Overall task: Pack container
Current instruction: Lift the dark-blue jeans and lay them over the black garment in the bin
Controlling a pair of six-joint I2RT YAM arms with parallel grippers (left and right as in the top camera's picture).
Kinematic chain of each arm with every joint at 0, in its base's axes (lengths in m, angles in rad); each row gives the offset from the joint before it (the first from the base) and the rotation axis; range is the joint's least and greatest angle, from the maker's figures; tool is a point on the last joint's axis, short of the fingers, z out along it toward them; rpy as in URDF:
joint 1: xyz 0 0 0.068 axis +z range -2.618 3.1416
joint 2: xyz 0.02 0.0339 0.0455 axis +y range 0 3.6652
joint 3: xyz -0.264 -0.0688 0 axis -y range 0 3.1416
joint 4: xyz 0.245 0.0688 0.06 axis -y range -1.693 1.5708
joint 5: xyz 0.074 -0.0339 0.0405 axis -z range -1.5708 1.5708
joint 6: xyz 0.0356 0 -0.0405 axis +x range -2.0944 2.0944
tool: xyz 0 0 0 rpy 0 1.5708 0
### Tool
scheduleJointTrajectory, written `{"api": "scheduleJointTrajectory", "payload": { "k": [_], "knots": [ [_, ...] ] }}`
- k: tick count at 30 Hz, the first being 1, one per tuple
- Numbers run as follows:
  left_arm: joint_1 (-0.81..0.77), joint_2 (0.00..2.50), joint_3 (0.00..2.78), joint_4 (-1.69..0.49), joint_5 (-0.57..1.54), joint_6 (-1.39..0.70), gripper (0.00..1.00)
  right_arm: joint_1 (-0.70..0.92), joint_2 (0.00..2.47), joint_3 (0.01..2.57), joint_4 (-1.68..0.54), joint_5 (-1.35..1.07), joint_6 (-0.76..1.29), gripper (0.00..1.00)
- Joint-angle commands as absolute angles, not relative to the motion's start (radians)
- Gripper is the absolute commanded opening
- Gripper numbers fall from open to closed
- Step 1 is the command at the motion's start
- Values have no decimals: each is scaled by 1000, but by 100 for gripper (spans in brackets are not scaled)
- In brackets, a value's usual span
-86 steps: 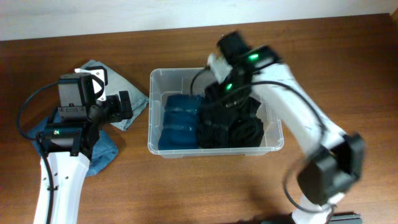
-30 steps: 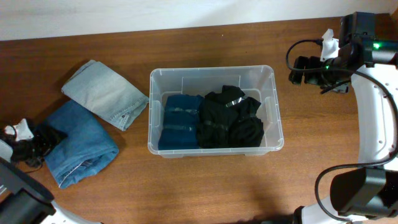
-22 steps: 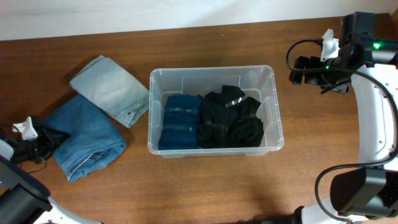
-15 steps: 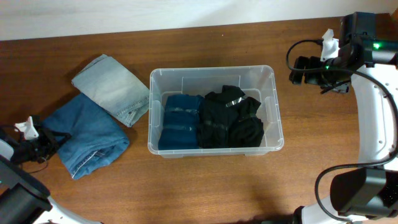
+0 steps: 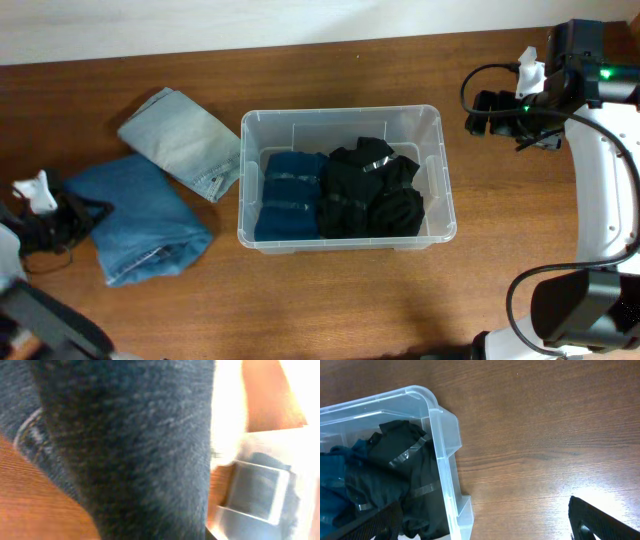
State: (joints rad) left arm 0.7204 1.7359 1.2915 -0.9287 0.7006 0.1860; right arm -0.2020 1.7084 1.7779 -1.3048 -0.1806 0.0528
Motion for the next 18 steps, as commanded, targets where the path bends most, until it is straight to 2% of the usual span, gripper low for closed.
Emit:
{"api": "scheduleJointTrajectory", "payload": {
  "k": [1, 7, 11, 18],
  "knots": [
    [655, 1535, 1419, -919, 797, 89, 1, -200, 1708, 1772, -1301, -167, 57, 98],
    [429, 1424, 1567, -895, 785, -39, 1, -211, 1708, 1772, -1302, -168, 60, 99],
    [201, 1419, 1633, -781, 774, -159, 1, -211, 1708, 1772, -1302, -168, 60, 98],
    [-171, 1446, 1633, -620, 478, -332, 1, -220, 1706, 1773, -1303, -115, 70, 98]
  ]
}}
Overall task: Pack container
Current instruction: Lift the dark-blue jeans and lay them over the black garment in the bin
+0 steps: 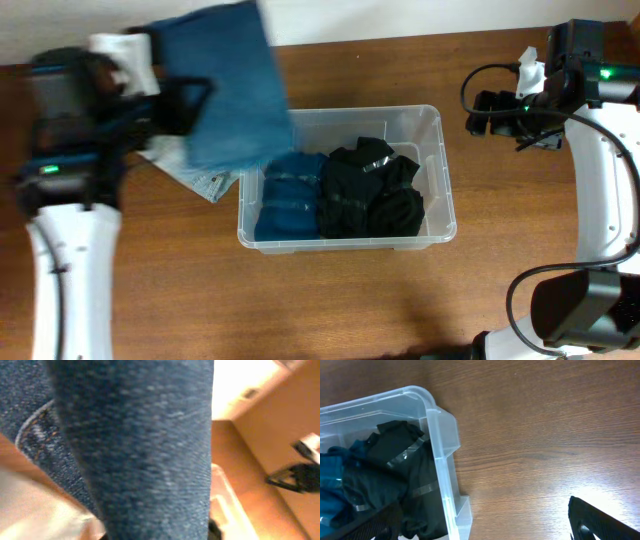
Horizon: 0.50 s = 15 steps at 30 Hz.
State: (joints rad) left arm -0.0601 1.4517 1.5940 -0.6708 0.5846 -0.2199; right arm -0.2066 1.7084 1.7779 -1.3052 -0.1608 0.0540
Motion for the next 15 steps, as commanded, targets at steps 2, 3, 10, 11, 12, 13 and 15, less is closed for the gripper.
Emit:
{"api": "scheduleJointTrajectory", "payload": {
  "k": [2, 3, 10, 11, 12, 13, 15],
  "knots": [
    [-261, 1468, 1633, -601, 422, -374, 1, -250, 1703, 1773, -1303, -115, 87, 99],
    [-299, 1481, 1633, -598, 404, -397, 1, -268, 1701, 1773, -1303, -114, 87, 99],
    [-525, 1626, 1633, -582, 368, -570, 0, -383, 1699, 1773, -1318, -122, 95, 99],
    [-545, 1646, 1633, -575, 358, -581, 1, -384, 1699, 1773, -1318, -122, 95, 99],
    [-559, 1660, 1633, -572, 341, -594, 1, -384, 1699, 1773, -1318, -122, 95, 98],
    [-570, 1674, 1633, -566, 331, -601, 1, -384, 1699, 1773, -1317, -122, 95, 99],
    [-589, 1697, 1633, -542, 331, -603, 1, -381, 1699, 1773, -1317, -122, 94, 98]
  ]
}}
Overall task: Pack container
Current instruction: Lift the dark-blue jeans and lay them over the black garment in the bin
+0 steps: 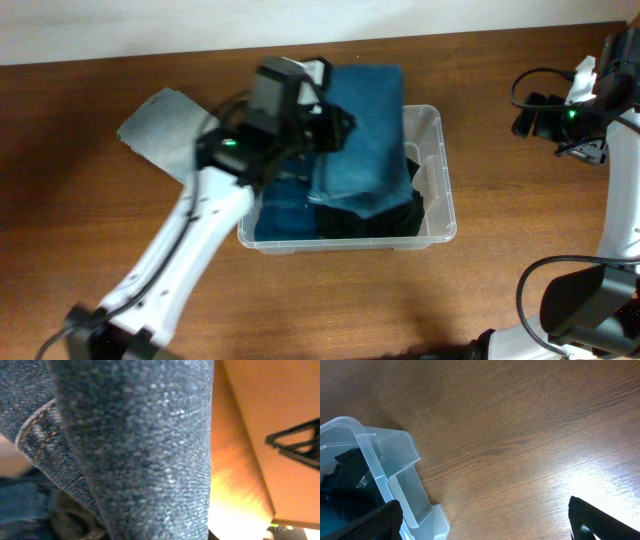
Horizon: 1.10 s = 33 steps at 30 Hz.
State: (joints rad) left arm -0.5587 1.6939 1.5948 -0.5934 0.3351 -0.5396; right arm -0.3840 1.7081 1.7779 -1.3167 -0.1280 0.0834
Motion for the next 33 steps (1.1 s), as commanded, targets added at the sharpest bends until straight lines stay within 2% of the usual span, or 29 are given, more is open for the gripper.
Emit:
{"api": "scheduleJointTrajectory", "payload": {
  "k": [1, 7, 23, 26, 27, 28, 31, 33],
  "knots": [
    [-598, 1706, 1633, -529, 332, -608, 1, -380, 1699, 1773, -1317, -122, 95, 98],
    [-651, 1734, 1633, -497, 316, -697, 1, -380, 1699, 1773, -1317, -122, 95, 99],
    [-711, 1735, 1624, -570, 246, -737, 0, -380, 1699, 1773, -1317, -123, 95, 98],
    [-711, 1735, 1624, -594, 245, -736, 3, -380, 1699, 1773, -1317, -123, 94, 99],
    [-711, 1735, 1624, -611, 245, -736, 17, -380, 1699, 1773, -1317, -122, 94, 99],
    [-711, 1735, 1624, -632, 241, -727, 35, -380, 1699, 1773, -1317, -123, 94, 98],
    [-711, 1735, 1624, -702, 197, -675, 76, -380, 1699, 1773, -1317, -123, 94, 99],
    [-711, 1735, 1624, -765, 156, -651, 93, -380, 1699, 1773, -1317, -122, 94, 99]
  ]
}}
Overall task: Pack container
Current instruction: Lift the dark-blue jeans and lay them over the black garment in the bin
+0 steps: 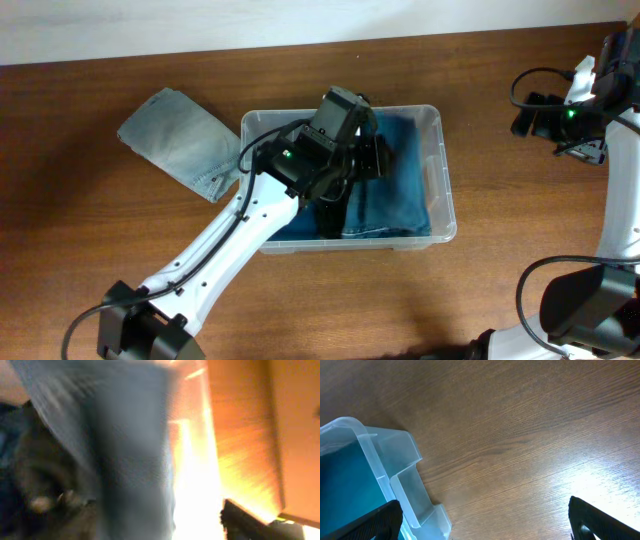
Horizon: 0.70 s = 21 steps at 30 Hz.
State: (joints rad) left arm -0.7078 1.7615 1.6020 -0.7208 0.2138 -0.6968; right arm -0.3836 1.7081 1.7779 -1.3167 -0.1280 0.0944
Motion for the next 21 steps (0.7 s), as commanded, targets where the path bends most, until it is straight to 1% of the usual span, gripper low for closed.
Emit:
{"api": "scheduleJointTrajectory", "payload": {
  "k": [1, 4, 5, 6, 7, 8, 10, 12, 14, 17, 21],
  "knots": [
    [-711, 1735, 1624, -793, 136, -632, 96, -380, 1699, 1773, -1317, -122, 94, 98],
    [-711, 1735, 1624, -855, 46, -548, 96, -380, 1699, 1773, -1317, -123, 94, 99],
    [-711, 1735, 1624, -861, 6, -533, 94, -380, 1699, 1773, -1317, -123, 94, 98],
    [-710, 1735, 1624, -860, -30, -514, 90, -380, 1699, 1773, -1317, -122, 94, 98],
    [-710, 1734, 1625, -849, -73, -491, 80, -380, 1699, 1773, -1317, -123, 94, 98],
    [-710, 1734, 1625, -833, -106, -457, 68, -380, 1699, 1773, -1317, -123, 94, 98],
    [-711, 1733, 1626, -791, -159, -382, 31, -380, 1699, 1773, -1318, -123, 94, 98],
    [-710, 1736, 1626, -746, -186, -307, 2, -380, 1699, 1773, -1317, -123, 94, 98],
    [-704, 1743, 1626, -734, -187, -282, 1, -380, 1699, 1773, -1317, -123, 94, 99],
    [-698, 1771, 1624, -780, -149, -285, 1, -380, 1699, 1773, -1319, -123, 94, 98],
    [-698, 1840, 1623, -909, -134, -383, 1, -380, 1699, 1773, -1320, -122, 94, 99]
  ]
}}
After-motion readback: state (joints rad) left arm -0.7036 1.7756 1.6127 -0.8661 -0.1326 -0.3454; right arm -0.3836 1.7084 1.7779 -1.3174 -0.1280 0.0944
